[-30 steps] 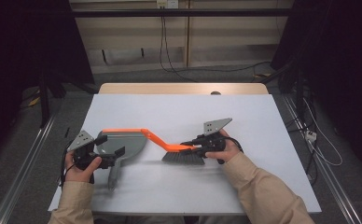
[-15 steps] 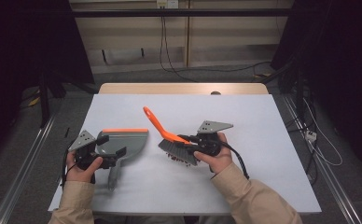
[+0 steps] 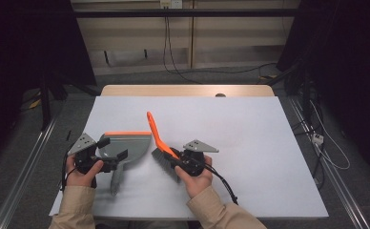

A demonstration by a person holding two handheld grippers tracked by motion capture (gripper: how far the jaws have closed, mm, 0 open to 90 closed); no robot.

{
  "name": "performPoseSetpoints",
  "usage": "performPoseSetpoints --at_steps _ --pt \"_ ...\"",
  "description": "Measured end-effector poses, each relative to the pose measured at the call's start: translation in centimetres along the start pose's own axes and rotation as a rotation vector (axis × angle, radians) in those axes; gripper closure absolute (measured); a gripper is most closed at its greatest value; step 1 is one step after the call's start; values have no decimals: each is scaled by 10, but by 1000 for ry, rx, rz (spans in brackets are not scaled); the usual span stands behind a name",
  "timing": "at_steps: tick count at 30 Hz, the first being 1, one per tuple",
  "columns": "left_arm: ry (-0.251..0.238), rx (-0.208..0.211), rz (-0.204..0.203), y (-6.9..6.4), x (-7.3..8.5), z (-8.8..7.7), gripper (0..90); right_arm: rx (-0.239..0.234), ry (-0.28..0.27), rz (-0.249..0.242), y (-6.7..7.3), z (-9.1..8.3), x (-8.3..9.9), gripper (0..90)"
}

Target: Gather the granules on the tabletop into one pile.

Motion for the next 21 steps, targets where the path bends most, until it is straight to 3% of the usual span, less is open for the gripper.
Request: performPoseSetpoints --at_steps 3,12,21 --pt "-9 0 0 -1 -1 -2 66 54 -3 2 -5 1 4 706" --pt "-11 -2 5 -3 -2 -2 66 125 21 75 -41 -20 7 697" --pt "-2 -4 15 -3 -1 0 66 180 19 84 -65 -36 5 694"
Point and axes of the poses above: each handheld gripper's, and its own axes: z roughly forward along the jaws, x roughly out of its underside, y roughly to its left, the point moved 6 cm from there along z, roughly forward along the jaws, and after that the axes turned 2 degrees about y, right-handed, at the moved point
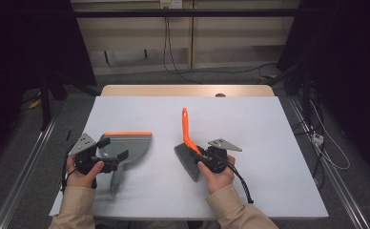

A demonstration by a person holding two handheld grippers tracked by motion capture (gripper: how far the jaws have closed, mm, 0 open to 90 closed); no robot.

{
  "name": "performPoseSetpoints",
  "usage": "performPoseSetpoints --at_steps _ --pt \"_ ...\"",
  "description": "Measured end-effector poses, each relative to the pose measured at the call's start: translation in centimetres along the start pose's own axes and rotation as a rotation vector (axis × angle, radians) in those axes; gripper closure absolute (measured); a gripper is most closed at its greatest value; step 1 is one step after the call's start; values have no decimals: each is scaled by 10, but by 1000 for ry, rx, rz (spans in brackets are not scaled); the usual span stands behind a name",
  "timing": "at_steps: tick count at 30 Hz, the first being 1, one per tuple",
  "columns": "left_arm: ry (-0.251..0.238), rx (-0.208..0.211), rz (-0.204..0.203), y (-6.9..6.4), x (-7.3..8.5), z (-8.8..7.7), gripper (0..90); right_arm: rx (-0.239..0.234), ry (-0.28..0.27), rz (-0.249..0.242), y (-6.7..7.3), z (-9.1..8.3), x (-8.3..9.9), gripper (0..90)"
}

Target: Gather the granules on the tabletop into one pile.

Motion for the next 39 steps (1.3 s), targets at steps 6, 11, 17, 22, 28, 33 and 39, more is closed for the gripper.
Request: performPoseSetpoints --at_steps 6,11,17,22,28,33,39 --pt "-3 -1 -2 0 0 0 67 10 -8 -20 -4 -3 -2 695" --pt "-2 3 -1 0 -1 1 67 -27 -18 -13 1 -2 -6 703" --pt "4 6 2 0 0 2 67 -102 -32 -10 10 -3 -21 707" --pt "-2 5 -5 0 -1 2 67 -164 -68 -57 8 -6 -46 707" --pt "2 5 -3 1 0 2 67 -142 -78 -211 -18 -4 -68 707" --pt "6 4 -6 1 0 3 68 -46 -57 -345 -42 0 -67 708" --pt "8 6 -5 1 0 4 70 98 -62 -455 -59 3 -54 708"
Point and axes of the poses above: each handheld gripper's, and its own axes: z roughly forward along the jaws, x roughly out of its underside, y roughly to its left, the point moved 6 cm from there along z, roughly forward along the jaws, and after that the axes turned 2 degrees about y, right-handed, at the moved point
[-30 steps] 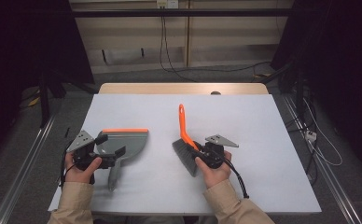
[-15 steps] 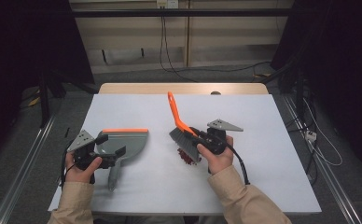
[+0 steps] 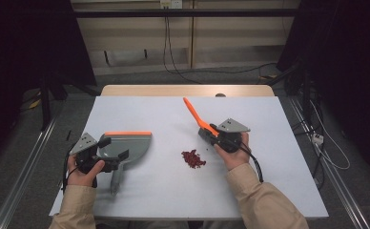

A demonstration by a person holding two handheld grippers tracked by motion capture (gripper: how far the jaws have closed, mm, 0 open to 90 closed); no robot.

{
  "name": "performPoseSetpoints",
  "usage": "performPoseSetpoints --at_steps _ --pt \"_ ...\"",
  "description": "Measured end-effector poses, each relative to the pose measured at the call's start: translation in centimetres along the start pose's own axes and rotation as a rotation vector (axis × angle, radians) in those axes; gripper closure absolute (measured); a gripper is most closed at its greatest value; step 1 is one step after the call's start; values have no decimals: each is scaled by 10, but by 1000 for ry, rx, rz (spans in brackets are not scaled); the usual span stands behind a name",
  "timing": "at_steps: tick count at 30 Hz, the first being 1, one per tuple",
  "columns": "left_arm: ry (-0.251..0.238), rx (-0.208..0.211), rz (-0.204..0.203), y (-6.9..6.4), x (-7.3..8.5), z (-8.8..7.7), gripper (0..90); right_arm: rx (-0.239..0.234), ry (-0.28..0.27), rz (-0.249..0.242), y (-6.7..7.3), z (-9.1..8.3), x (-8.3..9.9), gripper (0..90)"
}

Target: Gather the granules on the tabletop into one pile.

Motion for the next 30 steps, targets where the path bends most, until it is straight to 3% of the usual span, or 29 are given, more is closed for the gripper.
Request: performPoseSetpoints --at_steps 3,8,11,13,17,20,22,25,27,30 --pt "7 3 6 0 1 0 70 34 -22 -11 4 -2 5 709" --pt "7 6 8 -2 0 0 70 20 -24 -35 26 -5 10 710" --pt "4 6 8 -3 0 0 70 7 -25 -9 32 -7 11 710" --pt "4 6 11 -3 -1 0 70 -8 -31 44 33 -10 11 709" --pt "8 8 11 -4 0 1 70 -56 -36 91 37 -13 12 709" --pt "4 8 12 -4 -1 0 70 -64 -28 72 39 -15 12 707" --pt "2 7 11 -4 -1 0 70 -58 -5 49 37 -15 11 704" --pt "6 7 11 -4 -1 0 70 -73 70 73 32 -17 10 697" --pt "7 9 14 -4 -1 1 70 -49 96 47 29 -19 8 695" --pt "7 8 14 -5 -1 0 70 -62 206 18 29 -15 9 687"
Point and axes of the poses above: each handheld gripper's, and its own axes: z roughly forward along the jaws, x roughly out of its underside, y roughly to its left, the point moved 6 cm from there along z, roughly forward along the jaws, and after that the axes turned 2 degrees about y, right-handed, at the moved point
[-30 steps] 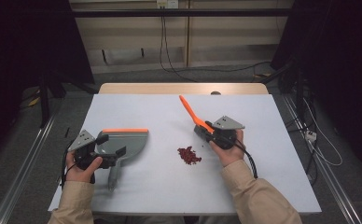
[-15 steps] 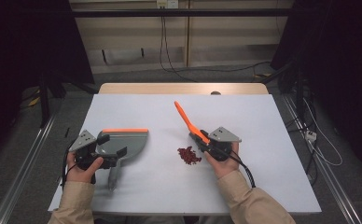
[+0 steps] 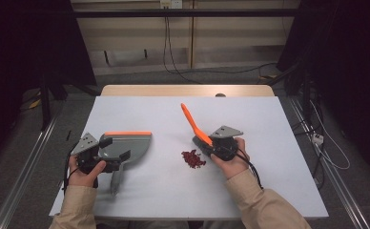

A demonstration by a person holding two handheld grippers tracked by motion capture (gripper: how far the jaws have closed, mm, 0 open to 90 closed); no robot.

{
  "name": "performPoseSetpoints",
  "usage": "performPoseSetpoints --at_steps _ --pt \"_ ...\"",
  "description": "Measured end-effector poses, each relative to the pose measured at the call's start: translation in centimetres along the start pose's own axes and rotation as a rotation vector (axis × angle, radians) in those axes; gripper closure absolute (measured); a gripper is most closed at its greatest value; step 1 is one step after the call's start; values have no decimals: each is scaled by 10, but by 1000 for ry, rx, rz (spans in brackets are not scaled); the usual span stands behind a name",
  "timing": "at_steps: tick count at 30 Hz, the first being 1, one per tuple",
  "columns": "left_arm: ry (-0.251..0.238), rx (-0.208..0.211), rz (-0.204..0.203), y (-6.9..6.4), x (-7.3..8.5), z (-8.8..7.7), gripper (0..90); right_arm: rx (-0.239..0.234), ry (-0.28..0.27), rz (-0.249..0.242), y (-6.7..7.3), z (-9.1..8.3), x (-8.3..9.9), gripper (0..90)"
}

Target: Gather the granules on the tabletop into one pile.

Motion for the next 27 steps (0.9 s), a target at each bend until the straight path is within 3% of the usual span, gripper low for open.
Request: performPoseSetpoints --at_steps 15,19,26,27 --pt "5 1 2 0 1 1 70 -50 164 53 -16 6 -15 644" --pt "2 0 -2 0 0 0 70 -64 199 74 -18 14 -17 699" --pt "17 -7 -6 0 2 -1 69 -100 194 80 -17 12 -16 709" --pt "20 -5 -6 -1 2 -1 69 -120 176 108 -17 11 -15 709"
Point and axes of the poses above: each handheld gripper's, and its own axes: z roughly forward along the jaws, x roughly out of its underside, y roughly to its left, the point moved 6 cm from there along z, roughly forward along the jaws, and after that the axes turned 2 degrees about y, right-handed, at the moved point
